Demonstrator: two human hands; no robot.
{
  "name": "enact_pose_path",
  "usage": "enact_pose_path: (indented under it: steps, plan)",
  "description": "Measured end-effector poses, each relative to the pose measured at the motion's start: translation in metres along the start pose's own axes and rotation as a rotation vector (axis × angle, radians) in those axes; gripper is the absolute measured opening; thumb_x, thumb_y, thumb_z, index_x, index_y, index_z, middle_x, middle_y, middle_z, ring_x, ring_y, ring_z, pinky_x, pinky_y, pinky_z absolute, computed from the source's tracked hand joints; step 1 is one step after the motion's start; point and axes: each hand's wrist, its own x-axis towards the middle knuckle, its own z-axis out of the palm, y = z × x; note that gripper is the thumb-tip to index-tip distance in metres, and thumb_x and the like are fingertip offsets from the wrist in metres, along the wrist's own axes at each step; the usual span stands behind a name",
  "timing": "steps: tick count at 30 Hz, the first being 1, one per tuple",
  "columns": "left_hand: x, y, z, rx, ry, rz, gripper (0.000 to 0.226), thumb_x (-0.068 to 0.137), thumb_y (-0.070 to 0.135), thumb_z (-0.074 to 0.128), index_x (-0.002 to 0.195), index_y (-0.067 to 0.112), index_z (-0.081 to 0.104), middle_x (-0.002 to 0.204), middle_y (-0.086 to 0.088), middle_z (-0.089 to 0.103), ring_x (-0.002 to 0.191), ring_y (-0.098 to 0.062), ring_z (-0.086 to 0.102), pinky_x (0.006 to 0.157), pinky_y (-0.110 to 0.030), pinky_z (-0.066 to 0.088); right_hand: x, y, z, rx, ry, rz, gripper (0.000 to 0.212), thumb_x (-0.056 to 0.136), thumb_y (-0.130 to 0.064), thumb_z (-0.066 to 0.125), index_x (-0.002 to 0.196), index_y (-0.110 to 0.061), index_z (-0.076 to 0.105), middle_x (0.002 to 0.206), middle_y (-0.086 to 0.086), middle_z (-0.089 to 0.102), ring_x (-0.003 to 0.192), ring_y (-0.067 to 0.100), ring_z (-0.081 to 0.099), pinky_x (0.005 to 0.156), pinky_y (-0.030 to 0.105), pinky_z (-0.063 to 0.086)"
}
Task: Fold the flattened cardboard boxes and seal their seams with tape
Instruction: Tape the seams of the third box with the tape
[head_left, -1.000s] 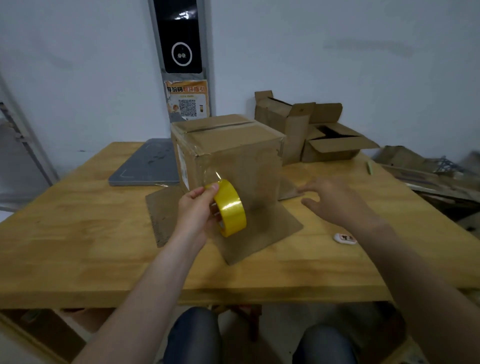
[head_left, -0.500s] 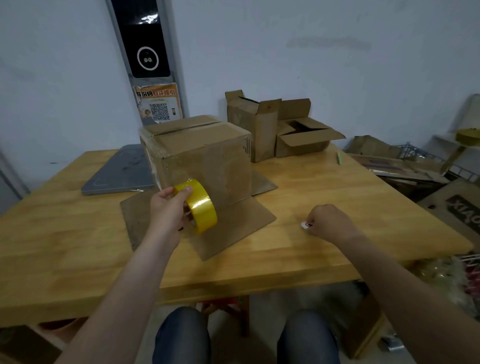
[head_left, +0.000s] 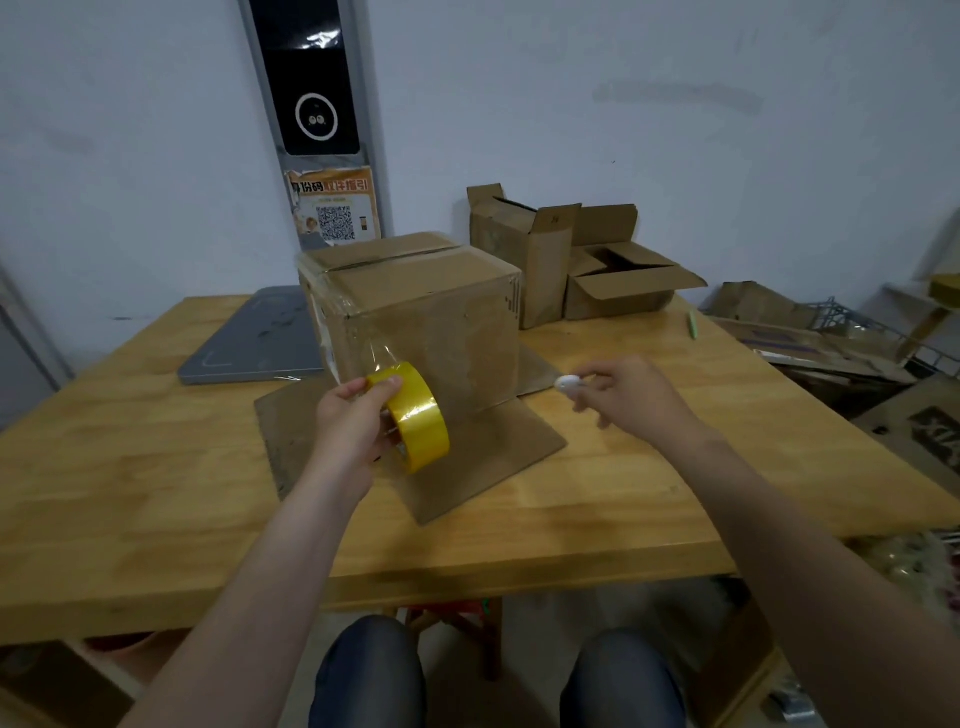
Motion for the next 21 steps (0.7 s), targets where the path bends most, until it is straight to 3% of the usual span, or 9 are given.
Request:
enact_pose_path:
  steps: [5, 8, 10, 12, 14, 16, 19, 21]
  plan:
    - [0.003, -0.002, -0.002, -0.017, -0.003, -0.011, 0.059, 0.089, 0.019, 0.079, 0.140, 0.013, 0.050, 0.124, -0.014, 0.068, 0.108, -0.030, 0.070, 0.080, -0.043, 0.061, 0.006, -0.035, 0.003, 0.043, 0.031, -0.122, 0.017, 0.087, -0.050, 0.073, 0.100, -0.040, 0.076, 0.092, -0.017, 0.073, 0.082, 0.000, 0.067, 0.071, 0.027, 0.055]
    - [0.005, -0.004, -0.004, -0.020, -0.016, -0.008, 0.061, 0.087, 0.022, 0.081, 0.139, 0.015, 0.050, 0.124, -0.012, 0.068, 0.107, -0.030, 0.070, 0.081, -0.044, 0.061, 0.015, -0.046, 0.011, 0.101, 0.153, -0.163, 0.011, 0.090, -0.034, 0.076, 0.101, -0.035, 0.075, 0.092, -0.013, 0.071, 0.076, 0.006, 0.068, 0.066, 0.032, 0.060]
    - [0.007, -0.005, -0.006, -0.023, -0.023, -0.007, 0.062, 0.087, 0.022, 0.081, 0.140, 0.015, 0.050, 0.124, -0.011, 0.068, 0.107, -0.029, 0.070, 0.081, -0.044, 0.061, 0.021, -0.054, 0.013, 0.151, 0.155, -0.172, 0.023, 0.092, -0.028, 0.075, 0.111, -0.035, 0.064, 0.094, -0.012, 0.071, 0.073, 0.008, 0.068, 0.058, 0.026, 0.056]
    - [0.008, -0.007, -0.007, -0.033, -0.024, -0.010, 0.061, 0.087, 0.022, 0.081, 0.139, 0.015, 0.050, 0.125, -0.011, 0.067, 0.106, -0.028, 0.070, 0.081, -0.044, 0.061, 0.026, -0.061, 0.014, 0.166, 0.128, -0.199, 0.037, 0.091, -0.029, 0.076, 0.123, -0.036, 0.058, 0.093, -0.014, 0.073, 0.077, 0.009, 0.067, 0.061, 0.028, 0.057]
    - [0.009, -0.009, -0.006, -0.042, -0.029, -0.007, 0.058, 0.087, 0.021, 0.081, 0.137, 0.016, 0.050, 0.124, -0.011, 0.067, 0.103, -0.027, 0.070, 0.077, -0.043, 0.060, 0.033, -0.067, 0.016, 0.126, 0.138, -0.242, 0.030, 0.090, -0.027, 0.077, 0.118, -0.033, 0.067, 0.090, -0.017, 0.070, 0.078, 0.000, 0.063, 0.067, 0.029, 0.054]
    - [0.010, -0.011, -0.006, -0.056, -0.039, -0.001, 0.055, 0.088, 0.020, 0.080, 0.134, 0.016, 0.050, 0.122, -0.012, 0.068, 0.101, -0.027, 0.070, 0.075, -0.041, 0.060, 0.039, -0.076, 0.017, 0.139, 0.130, -0.271, 0.018, 0.090, -0.024, 0.077, 0.108, -0.029, 0.074, 0.088, -0.020, 0.067, 0.073, -0.009, 0.060, 0.063, 0.018, 0.046]
    - [0.009, -0.012, -0.006, -0.068, -0.058, -0.003, 0.054, 0.088, 0.021, 0.080, 0.133, 0.018, 0.050, 0.123, -0.010, 0.067, 0.103, -0.028, 0.070, 0.079, -0.043, 0.061, 0.044, -0.092, 0.021, 0.221, 0.087, -0.338, 0.018, 0.090, -0.024, 0.077, 0.107, -0.028, 0.078, 0.088, -0.018, 0.070, 0.071, -0.005, 0.061, 0.059, 0.013, 0.043]
    - [0.010, -0.013, -0.007, -0.077, -0.064, -0.003, 0.051, 0.088, 0.021, 0.081, 0.128, 0.021, 0.050, 0.124, -0.010, 0.066, 0.105, -0.028, 0.070, 0.082, -0.045, 0.061, 0.047, -0.102, 0.024, 0.299, 0.041, -0.376, 0.023, 0.091, -0.019, 0.076, 0.113, -0.026, 0.078, 0.077, -0.011, 0.071, 0.060, 0.000, 0.060, 0.053, 0.014, 0.045]
